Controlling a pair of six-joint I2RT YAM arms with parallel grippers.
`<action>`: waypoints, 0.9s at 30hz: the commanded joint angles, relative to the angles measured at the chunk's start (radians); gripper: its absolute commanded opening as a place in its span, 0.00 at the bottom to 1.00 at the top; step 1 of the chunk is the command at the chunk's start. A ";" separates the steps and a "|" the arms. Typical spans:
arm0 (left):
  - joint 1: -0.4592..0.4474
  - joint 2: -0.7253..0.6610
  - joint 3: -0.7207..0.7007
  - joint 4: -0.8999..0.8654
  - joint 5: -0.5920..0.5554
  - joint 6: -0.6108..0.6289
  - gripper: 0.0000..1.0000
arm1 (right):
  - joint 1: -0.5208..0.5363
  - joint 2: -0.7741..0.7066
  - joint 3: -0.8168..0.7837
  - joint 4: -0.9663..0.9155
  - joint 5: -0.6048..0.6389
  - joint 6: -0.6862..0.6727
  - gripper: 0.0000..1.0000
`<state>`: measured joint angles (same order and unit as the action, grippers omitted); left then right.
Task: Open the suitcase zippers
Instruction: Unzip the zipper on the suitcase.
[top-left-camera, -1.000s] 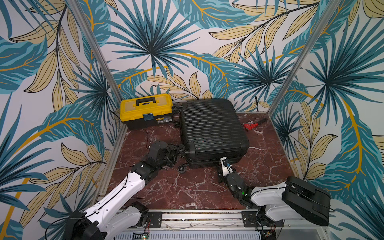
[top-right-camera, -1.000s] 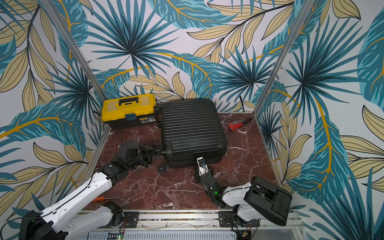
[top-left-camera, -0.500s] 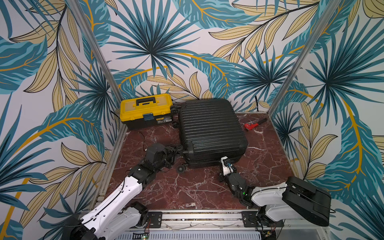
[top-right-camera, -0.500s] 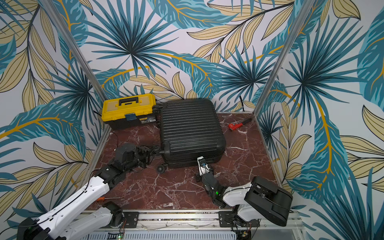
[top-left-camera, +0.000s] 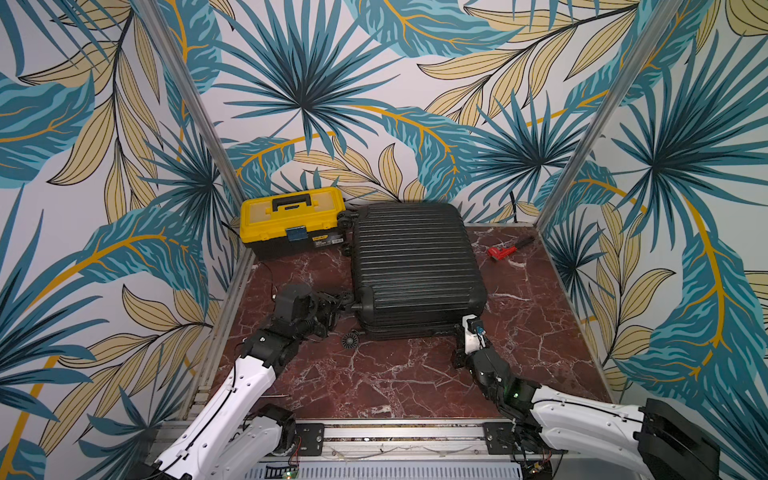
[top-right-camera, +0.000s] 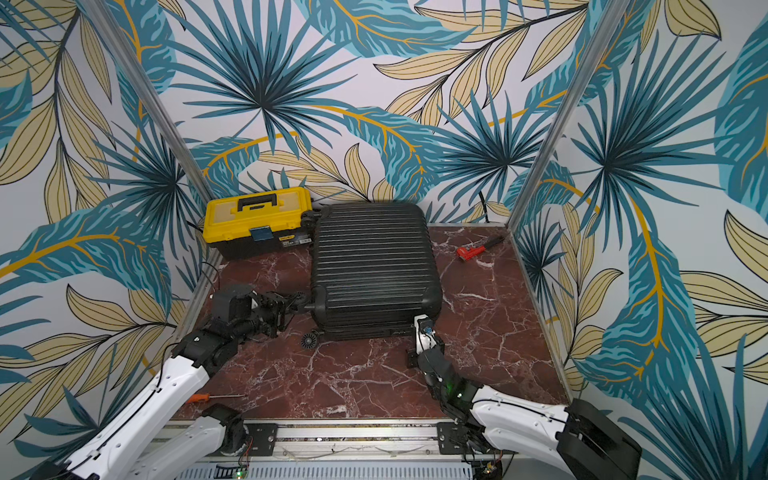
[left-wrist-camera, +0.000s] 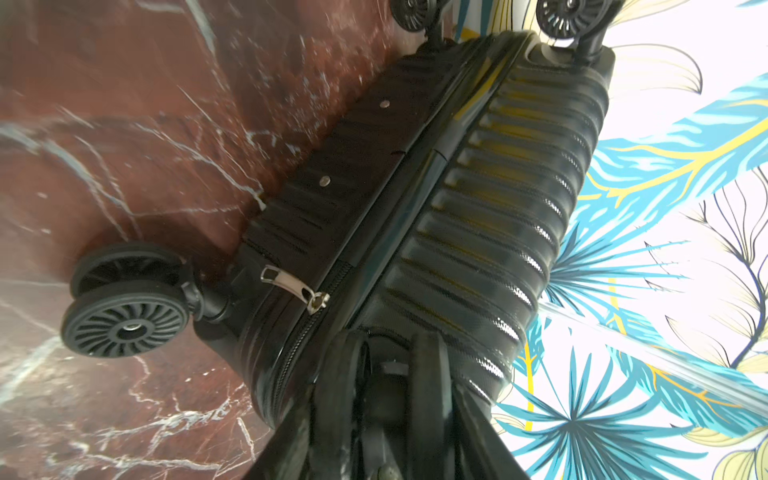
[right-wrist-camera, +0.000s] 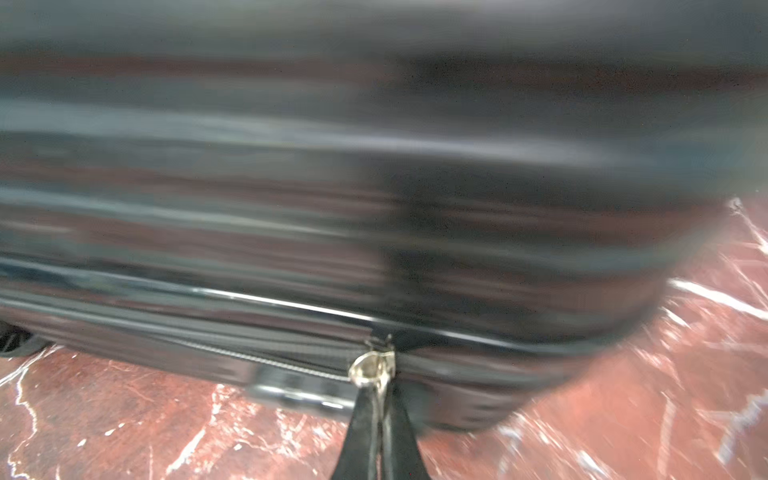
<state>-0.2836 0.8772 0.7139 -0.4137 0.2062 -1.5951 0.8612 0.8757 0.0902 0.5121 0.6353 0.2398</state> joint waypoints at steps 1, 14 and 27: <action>0.080 -0.016 0.042 -0.159 -0.128 0.117 0.21 | -0.040 -0.106 -0.028 0.007 0.223 0.074 0.00; 0.147 0.042 0.128 -0.286 -0.063 0.287 0.17 | -0.136 -0.175 0.045 -0.152 0.142 0.100 0.00; 0.158 0.228 0.293 -0.320 -0.071 0.487 0.35 | -0.207 -0.304 0.152 -0.536 -0.122 0.176 0.00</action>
<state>-0.1497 1.0550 0.9443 -0.6834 0.3058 -1.3289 0.6506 0.6331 0.2001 0.0303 0.4358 0.3386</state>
